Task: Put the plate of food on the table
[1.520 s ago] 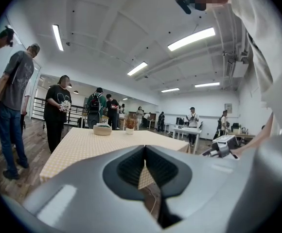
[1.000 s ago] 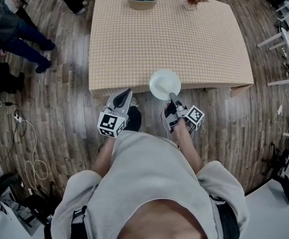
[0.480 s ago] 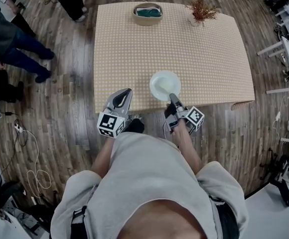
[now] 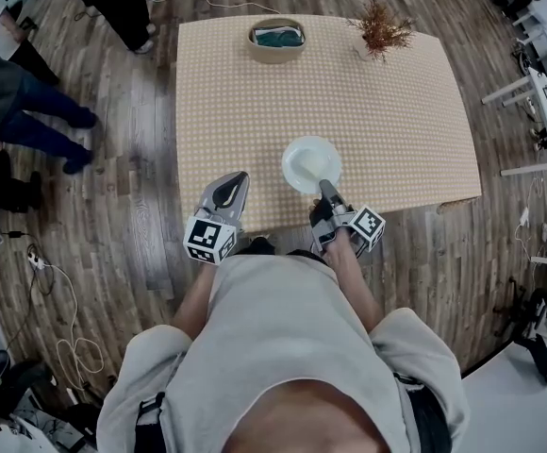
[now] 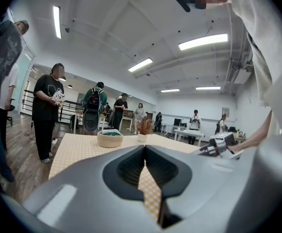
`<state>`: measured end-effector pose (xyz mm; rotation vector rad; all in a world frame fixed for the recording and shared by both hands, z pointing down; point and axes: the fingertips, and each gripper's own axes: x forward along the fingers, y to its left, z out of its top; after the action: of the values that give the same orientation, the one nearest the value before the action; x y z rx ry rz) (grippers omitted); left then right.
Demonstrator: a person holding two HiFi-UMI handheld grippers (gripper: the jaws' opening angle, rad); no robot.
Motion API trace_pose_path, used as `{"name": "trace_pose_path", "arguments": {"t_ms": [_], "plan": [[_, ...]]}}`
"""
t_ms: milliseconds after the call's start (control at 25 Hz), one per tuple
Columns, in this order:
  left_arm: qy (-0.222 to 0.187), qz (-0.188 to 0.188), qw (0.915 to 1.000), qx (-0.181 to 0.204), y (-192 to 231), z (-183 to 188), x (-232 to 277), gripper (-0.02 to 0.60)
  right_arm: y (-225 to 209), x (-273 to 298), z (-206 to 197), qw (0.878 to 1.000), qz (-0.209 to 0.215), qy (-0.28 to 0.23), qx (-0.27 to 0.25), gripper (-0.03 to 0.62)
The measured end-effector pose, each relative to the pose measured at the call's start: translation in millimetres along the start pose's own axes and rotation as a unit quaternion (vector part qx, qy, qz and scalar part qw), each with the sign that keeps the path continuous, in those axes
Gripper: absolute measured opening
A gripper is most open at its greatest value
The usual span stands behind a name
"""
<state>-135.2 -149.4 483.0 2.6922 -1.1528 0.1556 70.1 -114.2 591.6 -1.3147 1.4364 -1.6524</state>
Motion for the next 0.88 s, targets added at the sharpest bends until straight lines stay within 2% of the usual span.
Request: {"name": "trace_pose_path", "arguments": {"t_ms": [520, 880], "plan": [[0.005, 0.010, 0.9999, -0.002, -0.8, -3.0, 2.0, 0.009, -1.0, 6.1, 3.4, 1.000, 0.002, 0.010, 0.006, 0.018], [0.006, 0.027, 0.9996, 0.005, -26.3, 7.2, 36.5, 0.009, -0.4, -1.4, 48.0, 1.000, 0.009, 0.027, 0.011, 0.017]]}}
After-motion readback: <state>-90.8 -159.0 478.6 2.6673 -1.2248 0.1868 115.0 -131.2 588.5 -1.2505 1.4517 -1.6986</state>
